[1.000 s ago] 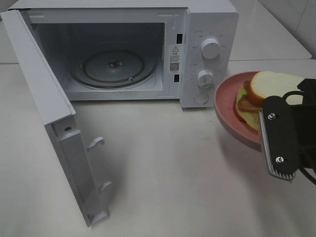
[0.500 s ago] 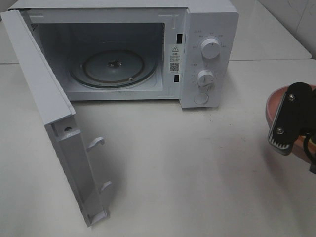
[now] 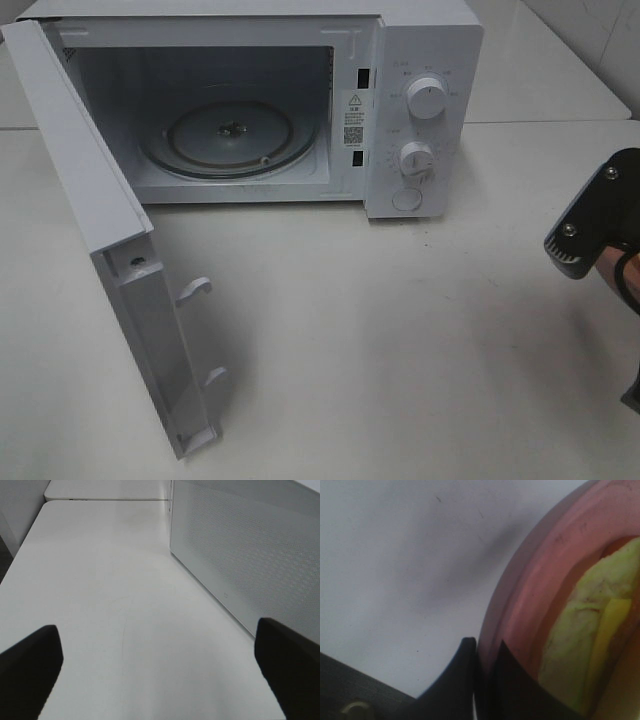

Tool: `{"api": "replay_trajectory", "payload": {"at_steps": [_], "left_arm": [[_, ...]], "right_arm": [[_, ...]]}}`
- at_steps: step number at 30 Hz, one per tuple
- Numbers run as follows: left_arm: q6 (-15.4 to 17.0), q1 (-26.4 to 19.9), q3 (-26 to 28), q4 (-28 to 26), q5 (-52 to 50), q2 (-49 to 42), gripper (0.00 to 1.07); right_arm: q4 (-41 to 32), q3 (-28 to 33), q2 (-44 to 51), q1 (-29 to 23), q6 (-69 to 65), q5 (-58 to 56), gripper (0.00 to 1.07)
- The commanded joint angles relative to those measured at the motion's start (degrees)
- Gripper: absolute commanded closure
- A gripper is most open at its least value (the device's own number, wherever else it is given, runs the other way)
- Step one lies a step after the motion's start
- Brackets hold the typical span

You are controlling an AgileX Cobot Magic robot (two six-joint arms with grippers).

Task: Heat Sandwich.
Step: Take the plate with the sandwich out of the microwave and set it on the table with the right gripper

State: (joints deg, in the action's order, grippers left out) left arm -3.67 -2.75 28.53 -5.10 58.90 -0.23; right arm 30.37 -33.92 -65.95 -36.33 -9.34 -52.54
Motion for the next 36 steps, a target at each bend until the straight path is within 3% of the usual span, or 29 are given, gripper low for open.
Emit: {"api": "replay_trajectory", "payload": {"at_steps": [1, 27, 36], "left_arm": [[0.00, 0.00, -0.17, -0.06, 0.06, -1.55, 0.05], [0.00, 0.00, -0.17, -0.06, 0.06, -1.55, 0.05], [0.00, 0.00, -0.17, -0.06, 0.06, -1.55, 0.05]], "right_arm": [[4.07, -0.11, -1.38, 1.09, -2.75, 0.46, 1.07], [13.29, -0.11, -20.23, 23.55, -16.90, 19.31, 1.07], [16.73, -4.18, -28.30, 25.73, -19.65, 20.34, 1.07]]}}
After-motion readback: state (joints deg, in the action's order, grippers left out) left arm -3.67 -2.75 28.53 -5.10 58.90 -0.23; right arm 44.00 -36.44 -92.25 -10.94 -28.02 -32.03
